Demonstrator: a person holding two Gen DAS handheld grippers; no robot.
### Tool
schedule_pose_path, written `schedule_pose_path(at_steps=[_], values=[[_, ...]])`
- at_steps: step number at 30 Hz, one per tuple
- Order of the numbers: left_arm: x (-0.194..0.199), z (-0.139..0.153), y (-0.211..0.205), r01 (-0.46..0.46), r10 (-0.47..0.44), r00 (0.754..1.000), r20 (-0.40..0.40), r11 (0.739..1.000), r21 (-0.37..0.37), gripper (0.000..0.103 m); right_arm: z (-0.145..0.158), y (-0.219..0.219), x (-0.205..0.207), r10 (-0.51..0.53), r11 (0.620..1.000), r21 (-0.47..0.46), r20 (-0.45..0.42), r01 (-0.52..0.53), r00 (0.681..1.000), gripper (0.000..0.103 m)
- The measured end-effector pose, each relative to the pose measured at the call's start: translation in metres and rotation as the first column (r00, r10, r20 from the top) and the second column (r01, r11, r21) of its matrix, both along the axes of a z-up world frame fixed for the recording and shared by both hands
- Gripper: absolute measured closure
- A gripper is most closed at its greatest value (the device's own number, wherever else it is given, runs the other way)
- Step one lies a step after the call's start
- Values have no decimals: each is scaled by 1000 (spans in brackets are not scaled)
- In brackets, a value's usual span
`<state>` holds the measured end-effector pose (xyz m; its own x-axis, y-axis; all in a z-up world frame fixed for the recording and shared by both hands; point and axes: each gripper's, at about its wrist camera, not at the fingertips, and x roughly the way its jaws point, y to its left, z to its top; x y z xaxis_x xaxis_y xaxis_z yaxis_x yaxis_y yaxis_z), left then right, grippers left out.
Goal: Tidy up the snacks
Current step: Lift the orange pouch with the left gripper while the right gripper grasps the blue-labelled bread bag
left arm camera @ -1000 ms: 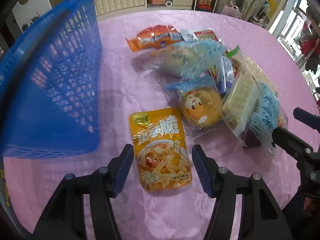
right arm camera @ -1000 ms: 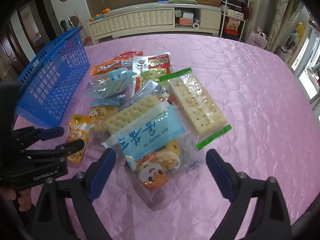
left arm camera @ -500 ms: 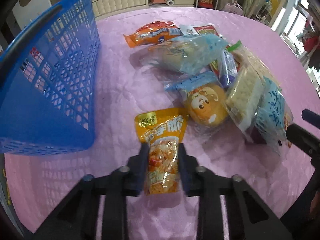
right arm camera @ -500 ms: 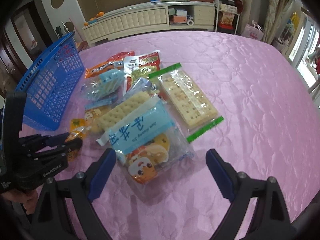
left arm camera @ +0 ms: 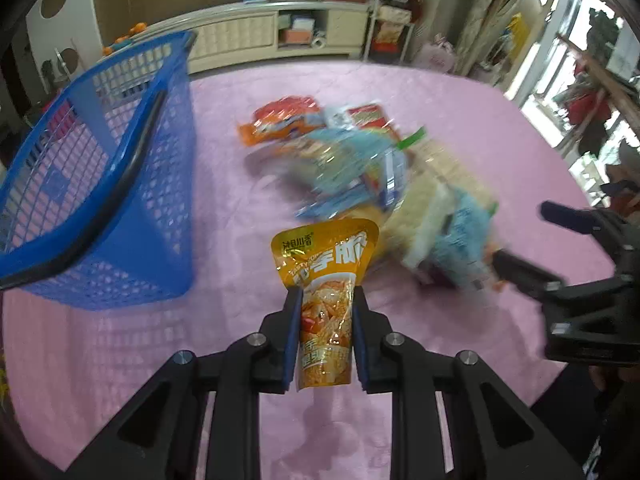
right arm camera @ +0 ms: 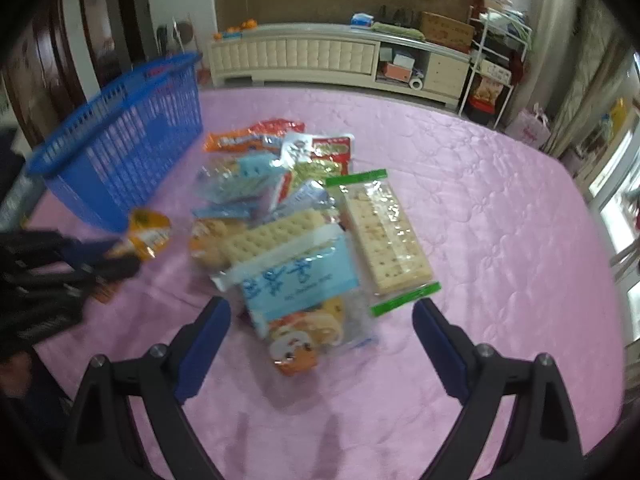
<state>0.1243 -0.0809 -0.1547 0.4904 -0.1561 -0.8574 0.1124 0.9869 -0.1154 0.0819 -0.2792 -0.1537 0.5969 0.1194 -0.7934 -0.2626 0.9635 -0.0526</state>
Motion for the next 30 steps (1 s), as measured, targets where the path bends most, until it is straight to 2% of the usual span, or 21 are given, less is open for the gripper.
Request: schedule_pose_path(at_steps=[4, 8, 13, 16, 18, 23, 30], values=[[5, 0, -9, 12, -12, 1000, 3, 1000, -10, 82, -9, -7, 11, 21, 1000, 12, -42, -20, 999, 9], [11, -6, -16, 19, -20, 1000, -13, 1000, -13, 82, -18, -13, 19, 74, 995, 78, -88, -68, 993, 9], [13, -9, -27, 45, -45, 999, -19, 999, -2, 82, -35, -10, 28, 131, 990, 73, -116, -123, 985, 9], [15, -11, -31, 49, -49, 999, -22, 999, 5, 82, -38, -9, 29, 150, 985, 99, -112, -139, 982, 25], [14, -12, -28, 45, -45, 999, -21, 999, 2, 82, -37, -8, 28, 148, 986, 97, -98, -138, 984, 26], [5, 2, -21, 36, -35, 999, 14, 999, -15, 82, -24, -11, 17, 136, 980, 159, -95, -120, 986, 28], [-20, 42, -6, 39, -34, 993, 111, 998, -40, 82, 21, 6, -10, 139, 978, 158, -22, -134, 990, 28]])
